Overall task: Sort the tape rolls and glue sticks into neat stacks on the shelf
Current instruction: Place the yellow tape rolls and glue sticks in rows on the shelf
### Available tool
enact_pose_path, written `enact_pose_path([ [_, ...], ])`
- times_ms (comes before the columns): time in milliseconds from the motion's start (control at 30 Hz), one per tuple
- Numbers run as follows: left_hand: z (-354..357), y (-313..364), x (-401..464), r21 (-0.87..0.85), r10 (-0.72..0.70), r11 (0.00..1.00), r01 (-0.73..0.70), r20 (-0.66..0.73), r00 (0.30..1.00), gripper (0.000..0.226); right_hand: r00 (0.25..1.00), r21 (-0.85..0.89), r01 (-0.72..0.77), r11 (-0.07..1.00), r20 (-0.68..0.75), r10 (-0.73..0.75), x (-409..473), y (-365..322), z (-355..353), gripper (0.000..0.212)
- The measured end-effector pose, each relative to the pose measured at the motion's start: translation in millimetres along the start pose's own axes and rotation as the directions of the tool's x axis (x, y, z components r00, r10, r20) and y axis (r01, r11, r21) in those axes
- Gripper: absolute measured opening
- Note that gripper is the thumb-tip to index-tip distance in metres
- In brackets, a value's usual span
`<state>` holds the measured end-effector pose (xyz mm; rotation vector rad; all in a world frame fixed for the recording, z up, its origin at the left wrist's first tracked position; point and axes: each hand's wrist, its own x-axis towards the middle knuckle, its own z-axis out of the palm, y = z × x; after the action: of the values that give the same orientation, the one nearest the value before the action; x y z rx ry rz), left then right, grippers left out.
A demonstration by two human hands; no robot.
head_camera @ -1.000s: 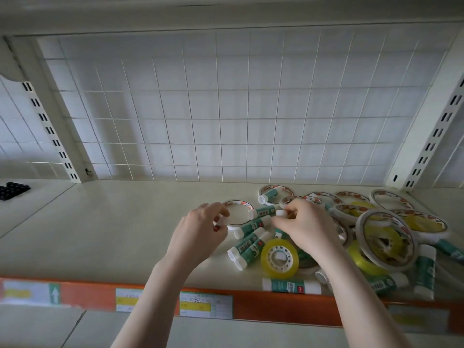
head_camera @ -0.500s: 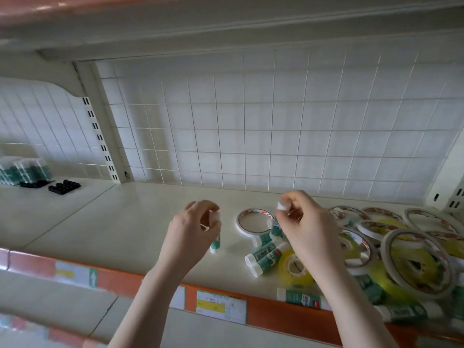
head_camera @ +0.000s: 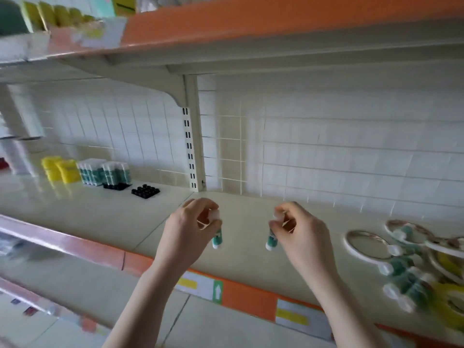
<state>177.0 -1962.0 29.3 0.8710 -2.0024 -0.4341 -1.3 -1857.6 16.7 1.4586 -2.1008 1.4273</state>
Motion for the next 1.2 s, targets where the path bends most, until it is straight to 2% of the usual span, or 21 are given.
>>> enact_pose_path([
  [267,-102.3,-108.8,34.1,0.071,-0.014,0.997,0.013,0.007,1.0,0.019,0.999,0.053,-0.015,0.998,0.049,0.013,21.2,-99.3,116.6,0.013],
  [467,-148.0,-173.8,57.9,0.096,-0.041,0.994,0.045,-0.047,0.998,0.02,0.992,0.085,-0.005,0.996,0.124,-0.006,54.1,-147.6,185.7,0.017],
  [633,-162.8,-230.4,86.3,0.128,-0.06,0.99,0.066,-0.05,0.997,0.019,0.987,0.069,0.018,0.997,0.16,-0.029,92.3,-167.5,245.0,0.013],
  [933,-171.1,-318.5,151.8,0.114,-0.057,0.991,0.063,-0.059,0.997,0.016,0.973,0.071,-0.044,0.997,0.231,0.027,170.1,-185.3,344.9,0.011],
  [1200,-181.3,-373.5,173.4,0.076,-0.095,0.992,0.097,-0.033,0.995,0.022,0.957,0.059,-0.061,0.996,0.288,0.041,184.5,-202.5,419.3,0.013],
])
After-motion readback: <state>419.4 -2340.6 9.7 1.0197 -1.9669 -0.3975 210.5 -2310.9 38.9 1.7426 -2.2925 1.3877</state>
